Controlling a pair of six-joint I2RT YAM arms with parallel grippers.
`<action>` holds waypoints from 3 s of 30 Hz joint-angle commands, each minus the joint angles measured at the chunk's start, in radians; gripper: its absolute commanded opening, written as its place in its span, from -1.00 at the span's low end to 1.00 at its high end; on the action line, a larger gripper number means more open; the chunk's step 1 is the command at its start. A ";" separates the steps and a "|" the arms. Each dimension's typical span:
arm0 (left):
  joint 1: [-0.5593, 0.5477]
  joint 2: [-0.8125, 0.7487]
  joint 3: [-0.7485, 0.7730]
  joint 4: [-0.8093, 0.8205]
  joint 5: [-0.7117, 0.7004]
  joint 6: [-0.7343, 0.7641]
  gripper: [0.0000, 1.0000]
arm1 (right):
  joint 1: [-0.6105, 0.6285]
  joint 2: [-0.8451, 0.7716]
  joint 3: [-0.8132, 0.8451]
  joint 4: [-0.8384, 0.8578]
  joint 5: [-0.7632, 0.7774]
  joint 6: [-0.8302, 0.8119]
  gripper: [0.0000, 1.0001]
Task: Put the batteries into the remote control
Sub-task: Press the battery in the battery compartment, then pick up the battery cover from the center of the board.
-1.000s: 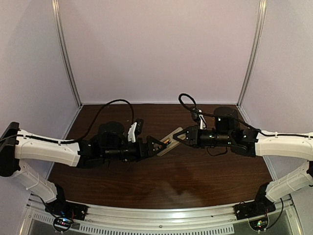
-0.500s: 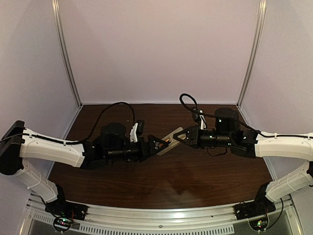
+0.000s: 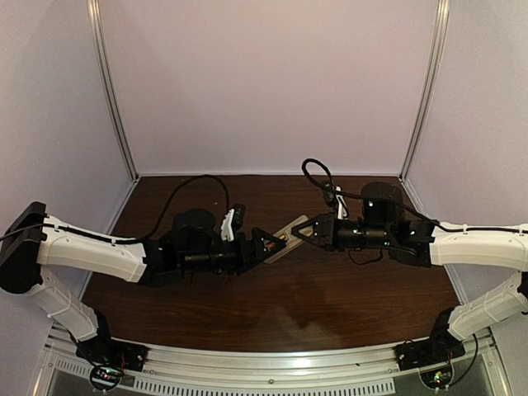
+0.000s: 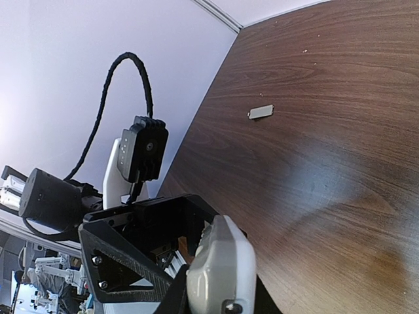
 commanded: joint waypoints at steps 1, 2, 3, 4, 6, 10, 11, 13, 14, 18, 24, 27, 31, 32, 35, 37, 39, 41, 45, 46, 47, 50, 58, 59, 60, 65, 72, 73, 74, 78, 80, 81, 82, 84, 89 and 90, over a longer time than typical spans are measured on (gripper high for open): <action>0.007 0.012 0.016 0.065 0.000 -0.012 0.87 | 0.009 -0.019 -0.005 0.017 0.006 -0.008 -1.00; 0.008 0.012 0.013 0.068 -0.001 -0.016 0.87 | 0.010 -0.021 -0.005 0.017 0.006 -0.009 -1.00; 0.008 0.012 0.011 0.075 0.001 -0.021 0.88 | 0.010 -0.021 -0.005 0.015 0.006 -0.012 -1.00; 0.009 0.013 0.011 0.077 0.001 -0.024 0.88 | 0.010 -0.022 -0.005 0.012 0.006 -0.014 -1.00; 0.009 0.017 0.014 0.077 0.003 -0.026 0.89 | 0.012 -0.022 -0.005 0.012 0.007 -0.016 -1.00; 0.011 0.030 0.026 0.056 0.000 -0.028 0.84 | 0.014 -0.022 0.000 0.013 0.008 -0.016 -1.00; 0.011 0.032 0.028 0.054 0.000 -0.031 0.83 | 0.014 -0.021 0.001 0.012 0.009 -0.016 -1.00; 0.013 0.036 0.028 0.053 0.000 -0.035 0.80 | 0.015 -0.022 0.003 0.010 0.009 -0.018 -1.00; 0.014 0.037 0.025 0.055 -0.001 -0.038 0.79 | 0.015 -0.023 0.003 0.010 0.008 -0.019 -1.00; 0.021 0.041 0.010 0.085 0.009 -0.052 0.72 | 0.020 -0.020 0.006 0.007 0.007 -0.025 -1.00; 0.020 0.040 0.003 0.116 0.013 -0.047 0.75 | 0.023 -0.020 -0.002 0.006 0.009 -0.027 -1.00; 0.021 0.042 0.012 0.104 0.011 -0.040 0.74 | 0.024 -0.021 -0.002 0.006 0.010 -0.027 -1.00; 0.021 0.046 0.010 0.099 0.010 -0.039 0.68 | 0.026 -0.023 -0.001 0.006 0.011 -0.027 -1.00; 0.021 0.049 0.009 0.095 0.010 -0.039 0.65 | 0.026 -0.023 0.000 0.006 0.010 -0.027 -1.00; 0.020 0.052 0.001 0.096 0.008 -0.038 0.56 | 0.026 -0.027 0.000 0.009 0.009 -0.024 -1.00; 0.021 0.056 -0.003 0.099 0.007 -0.043 0.53 | 0.026 -0.029 0.000 0.017 0.007 -0.021 -1.00; 0.022 0.061 -0.010 0.111 0.012 -0.051 0.48 | 0.026 -0.028 0.002 0.023 -0.001 -0.018 -1.00; 0.024 0.065 -0.018 0.119 0.016 -0.061 0.42 | 0.026 -0.030 -0.001 0.032 -0.008 -0.013 -1.00; 0.025 0.070 -0.025 0.133 0.020 -0.067 0.35 | 0.026 -0.039 -0.013 0.067 -0.023 0.008 -1.00; 0.026 0.071 -0.025 0.135 0.022 -0.064 0.35 | 0.025 -0.041 -0.015 0.075 -0.026 0.013 -1.00; 0.026 0.071 -0.027 0.140 0.023 -0.060 0.35 | 0.024 -0.042 -0.017 0.081 -0.029 0.016 -1.00; 0.026 0.064 -0.025 0.149 0.028 -0.033 0.36 | 0.023 -0.047 -0.014 0.078 -0.027 0.019 -1.00; 0.029 -0.029 -0.008 0.045 0.007 0.139 0.59 | -0.034 -0.082 -0.025 0.038 -0.036 0.011 -1.00; 0.032 -0.042 -0.010 0.033 0.009 0.161 0.67 | -0.045 -0.088 -0.028 0.041 -0.043 0.012 -1.00; 0.038 -0.056 -0.013 0.019 0.018 0.177 0.74 | -0.060 -0.094 -0.030 0.041 -0.050 0.015 -1.00; 0.069 -0.124 -0.030 -0.004 0.055 0.251 0.95 | -0.095 -0.108 -0.027 0.028 -0.081 0.017 -1.00; 0.172 -0.239 0.100 -0.386 0.034 0.609 0.95 | -0.192 -0.144 -0.031 -0.096 -0.098 -0.037 -1.00; 0.197 -0.235 0.136 -0.465 0.039 0.670 0.95 | -0.204 -0.149 -0.034 -0.108 -0.104 -0.045 -1.00; 0.216 -0.225 0.179 -0.568 0.010 0.729 0.95 | -0.215 -0.154 -0.037 -0.118 -0.108 -0.052 -1.00; 0.323 -0.117 0.346 -0.929 -0.124 0.901 0.95 | -0.236 -0.162 -0.044 -0.154 -0.119 -0.084 -1.00; 0.411 -0.044 0.395 -1.012 -0.125 0.954 0.95 | -0.240 -0.158 -0.046 -0.165 -0.129 -0.093 -1.00; 0.441 -0.017 0.414 -1.038 -0.132 0.974 0.94 | -0.242 -0.156 -0.048 -0.164 -0.133 -0.096 -1.00; 0.467 0.005 0.430 -1.050 -0.130 0.998 0.93 | -0.245 -0.152 -0.051 -0.163 -0.142 -0.098 -1.00; 0.511 0.060 0.463 -1.076 -0.122 1.046 0.92 | -0.248 -0.144 -0.054 -0.161 -0.156 -0.104 -1.00; 0.559 0.202 0.557 -1.175 -0.159 1.193 0.90 | -0.252 -0.118 -0.070 -0.137 -0.196 -0.110 -1.00; 0.567 0.217 0.568 -1.185 -0.162 1.227 0.90 | -0.252 -0.111 -0.074 -0.129 -0.205 -0.110 -1.00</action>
